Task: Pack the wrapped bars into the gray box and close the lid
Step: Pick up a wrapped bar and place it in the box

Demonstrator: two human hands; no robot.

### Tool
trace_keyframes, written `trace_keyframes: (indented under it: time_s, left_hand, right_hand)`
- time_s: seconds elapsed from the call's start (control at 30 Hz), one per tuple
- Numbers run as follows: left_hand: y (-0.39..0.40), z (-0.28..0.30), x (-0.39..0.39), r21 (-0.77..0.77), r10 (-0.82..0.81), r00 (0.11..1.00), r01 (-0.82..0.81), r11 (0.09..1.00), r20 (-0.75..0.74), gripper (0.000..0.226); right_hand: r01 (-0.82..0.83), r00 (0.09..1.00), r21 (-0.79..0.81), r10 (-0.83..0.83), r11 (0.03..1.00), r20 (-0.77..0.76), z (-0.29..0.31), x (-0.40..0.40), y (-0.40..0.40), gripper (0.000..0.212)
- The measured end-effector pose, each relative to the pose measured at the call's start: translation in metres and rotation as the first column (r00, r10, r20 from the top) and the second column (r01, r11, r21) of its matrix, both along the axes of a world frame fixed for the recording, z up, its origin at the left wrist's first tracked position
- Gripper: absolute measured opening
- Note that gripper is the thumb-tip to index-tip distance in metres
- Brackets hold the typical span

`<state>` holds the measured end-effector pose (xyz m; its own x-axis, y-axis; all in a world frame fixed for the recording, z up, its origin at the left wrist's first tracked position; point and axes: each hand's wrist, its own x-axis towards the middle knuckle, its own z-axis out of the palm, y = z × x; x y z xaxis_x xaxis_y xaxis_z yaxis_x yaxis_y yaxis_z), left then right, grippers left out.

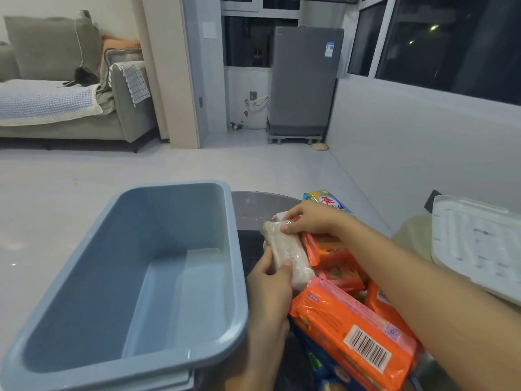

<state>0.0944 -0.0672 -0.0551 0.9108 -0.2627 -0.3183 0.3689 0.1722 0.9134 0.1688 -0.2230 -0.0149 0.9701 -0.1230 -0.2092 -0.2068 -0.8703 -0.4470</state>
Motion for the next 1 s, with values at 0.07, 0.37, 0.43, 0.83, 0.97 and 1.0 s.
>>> trace_keyframes:
  time_s: [0.07, 0.37, 0.43, 0.83, 0.97, 1.0]
  left_hand:
    - [-0.001, 0.002, -0.002, -0.019, 0.027, 1.0, -0.027, 0.999, 0.009, 0.049]
    - [-0.002, 0.031, -0.021, 0.015, 0.105, 0.968, -0.111, 0.994, 0.228, 0.048]
    - [-0.004, 0.039, -0.028, 0.001, 0.118, 0.958, -0.122, 0.992, 0.26, 0.051]
    - [0.021, 0.106, -0.058, -0.041, 0.034, 0.915, -0.02, 0.999, 0.401, 0.053]
    - [0.052, 0.128, -0.053, -0.039, 0.031, 0.903, -0.016, 0.999, 0.428, 0.055]
    - [0.061, 0.132, -0.05, -0.033, 0.027, 0.902, -0.015, 0.999, 0.43, 0.056]
  right_hand:
    - [0.016, 0.999, 0.029, -0.017, 0.999, 0.047, 0.002, -0.004, 0.001, 0.032]
    - [0.045, 0.951, 0.185, -0.099, 0.982, 0.293, 0.045, -0.026, 0.014, 0.024]
    - [0.059, 0.938, 0.179, -0.116, 0.982, 0.327, 0.06, -0.036, 0.017, 0.022]
    - [0.132, 0.838, 0.209, -0.222, 0.969, 0.499, 0.145, -0.099, 0.033, 0.024]
    - [0.075, 0.823, 0.247, -0.2, 0.966, 0.532, 0.163, -0.099, 0.057, 0.024]
    - [0.062, 0.824, 0.259, -0.196, 0.964, 0.532, 0.166, -0.097, 0.065, 0.027]
